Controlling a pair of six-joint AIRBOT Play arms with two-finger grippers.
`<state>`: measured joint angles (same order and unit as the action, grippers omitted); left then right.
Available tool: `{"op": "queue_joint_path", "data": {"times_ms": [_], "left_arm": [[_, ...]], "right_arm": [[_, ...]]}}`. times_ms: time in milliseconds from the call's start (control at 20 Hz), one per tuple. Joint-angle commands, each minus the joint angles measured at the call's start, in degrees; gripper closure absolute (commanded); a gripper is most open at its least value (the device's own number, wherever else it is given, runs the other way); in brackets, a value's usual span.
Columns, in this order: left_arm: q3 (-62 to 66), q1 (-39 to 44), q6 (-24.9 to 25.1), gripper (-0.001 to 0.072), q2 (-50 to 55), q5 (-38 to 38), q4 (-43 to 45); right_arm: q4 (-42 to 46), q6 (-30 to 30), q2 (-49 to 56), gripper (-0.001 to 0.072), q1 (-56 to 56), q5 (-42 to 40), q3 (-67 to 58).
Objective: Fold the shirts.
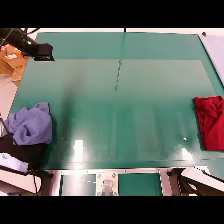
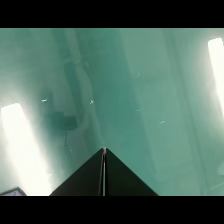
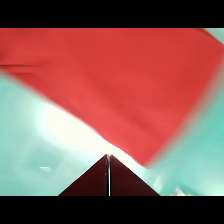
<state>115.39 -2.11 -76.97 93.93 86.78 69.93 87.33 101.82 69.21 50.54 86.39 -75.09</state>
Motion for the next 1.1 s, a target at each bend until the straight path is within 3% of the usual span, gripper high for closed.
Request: {"op": "queue_joint_path", "data": {"times_ms": [0, 250, 450, 700, 1050], "left_arm": [[-6.64, 0.09, -1.29, 0.0689, -5.99, -0.13, -0.09], [-36.57, 0.28, -4.24, 0.0690, -24.26, -6.34, -1.53], [-56.11, 0.28, -5.55, 0.0690, -37.79, -7.30, -1.55], [-60.17, 0.28, -5.55, 0.0688, -41.11, -7.06, -1.09], [-60.17, 0.28, -5.51, 0.0688, -41.11, -7.72, -1.09]], "right_arm": [[-2.25, -1.57, -0.79, 0.0696, -19.54, -5.29, -2.01], [-6.16, -1.55, -6.16, 0.0697, -43.93, -14.12, 13.16], [-7.48, -1.55, -7.39, 0.0697, -54.80, -18.69, 21.51], [-7.45, -1.53, -7.39, 0.0695, -61.00, -20.41, 21.70], [-7.43, -1.53, -7.39, 0.0695, -61.53, -20.41, 21.70]]}}
